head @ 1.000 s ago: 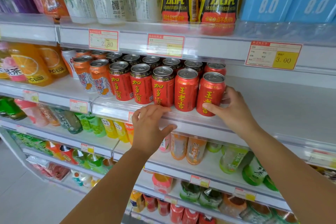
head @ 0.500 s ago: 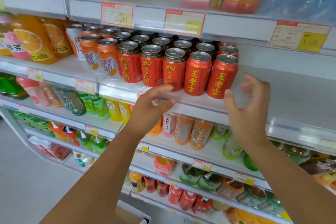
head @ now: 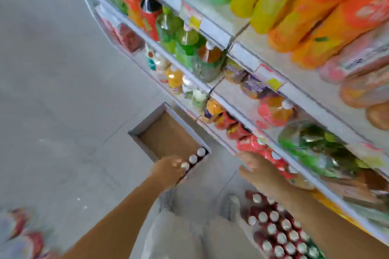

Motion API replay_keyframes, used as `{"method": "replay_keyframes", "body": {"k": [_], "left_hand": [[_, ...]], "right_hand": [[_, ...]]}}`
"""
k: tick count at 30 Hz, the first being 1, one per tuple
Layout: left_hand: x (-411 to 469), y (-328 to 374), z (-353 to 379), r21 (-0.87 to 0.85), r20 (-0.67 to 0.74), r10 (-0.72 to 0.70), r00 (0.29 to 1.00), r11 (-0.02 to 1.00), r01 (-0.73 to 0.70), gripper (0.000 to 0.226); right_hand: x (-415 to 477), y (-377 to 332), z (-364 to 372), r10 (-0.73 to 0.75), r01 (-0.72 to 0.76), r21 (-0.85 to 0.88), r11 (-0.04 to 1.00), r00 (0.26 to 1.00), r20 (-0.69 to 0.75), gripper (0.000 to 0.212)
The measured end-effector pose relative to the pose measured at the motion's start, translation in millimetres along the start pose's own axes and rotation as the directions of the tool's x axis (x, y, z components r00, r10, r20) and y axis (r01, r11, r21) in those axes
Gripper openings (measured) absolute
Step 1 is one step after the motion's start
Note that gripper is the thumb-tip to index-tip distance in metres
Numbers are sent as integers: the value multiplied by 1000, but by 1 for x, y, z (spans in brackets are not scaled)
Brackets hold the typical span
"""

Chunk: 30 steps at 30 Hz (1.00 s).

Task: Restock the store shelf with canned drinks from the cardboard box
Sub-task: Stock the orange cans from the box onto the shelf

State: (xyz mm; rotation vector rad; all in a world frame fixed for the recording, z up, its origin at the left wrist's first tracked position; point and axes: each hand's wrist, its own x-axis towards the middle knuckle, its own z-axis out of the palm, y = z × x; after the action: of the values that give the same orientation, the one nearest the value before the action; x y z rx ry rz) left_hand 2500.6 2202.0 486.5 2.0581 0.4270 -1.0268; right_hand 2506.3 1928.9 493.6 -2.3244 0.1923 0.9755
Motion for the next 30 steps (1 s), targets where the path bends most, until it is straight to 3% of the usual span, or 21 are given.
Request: {"method": "replay_keyframes", "body": {"k": [1,4,8,10,13,16,21,24,27,30], "left_hand": [[17,-26,13,43,32,-36,999,998,34,48],[75,-96,50,24,12,-154,988,988,153,24],[167,-166,95,13,-2,-191,982,981,191,29],[212,-185,115,35,-20,-182,983,983,183,18],[274,-207,139,31,-55,-174,983,984,176,18],[330,-233,165,11,-64,-179,982,984,180,45],[399,-270,204,84,-13,-142,990,986,142,67],[423,-281,221,93,40,-155,987,984,151,80],[430,-278,229,126,81,-159,984,981,148,91],[434,-279,233,196,66,-170,983,968,154,87]], "right_hand": [[24,17,26,45,-44,-7,999,998,37,61],[80,33,85,104,-87,-143,986,988,116,49],[171,59,144,94,-37,-291,956,978,184,44],[219,68,173,44,25,-334,942,979,198,43],[291,82,217,-103,174,-373,911,974,203,35],[356,101,257,-247,308,-398,864,949,197,29],[428,141,305,-275,435,-577,692,897,347,68],[447,162,319,-189,481,-669,567,866,463,85],[454,170,328,-148,466,-704,536,873,466,93],[460,170,335,-165,466,-712,526,876,452,94]]}}
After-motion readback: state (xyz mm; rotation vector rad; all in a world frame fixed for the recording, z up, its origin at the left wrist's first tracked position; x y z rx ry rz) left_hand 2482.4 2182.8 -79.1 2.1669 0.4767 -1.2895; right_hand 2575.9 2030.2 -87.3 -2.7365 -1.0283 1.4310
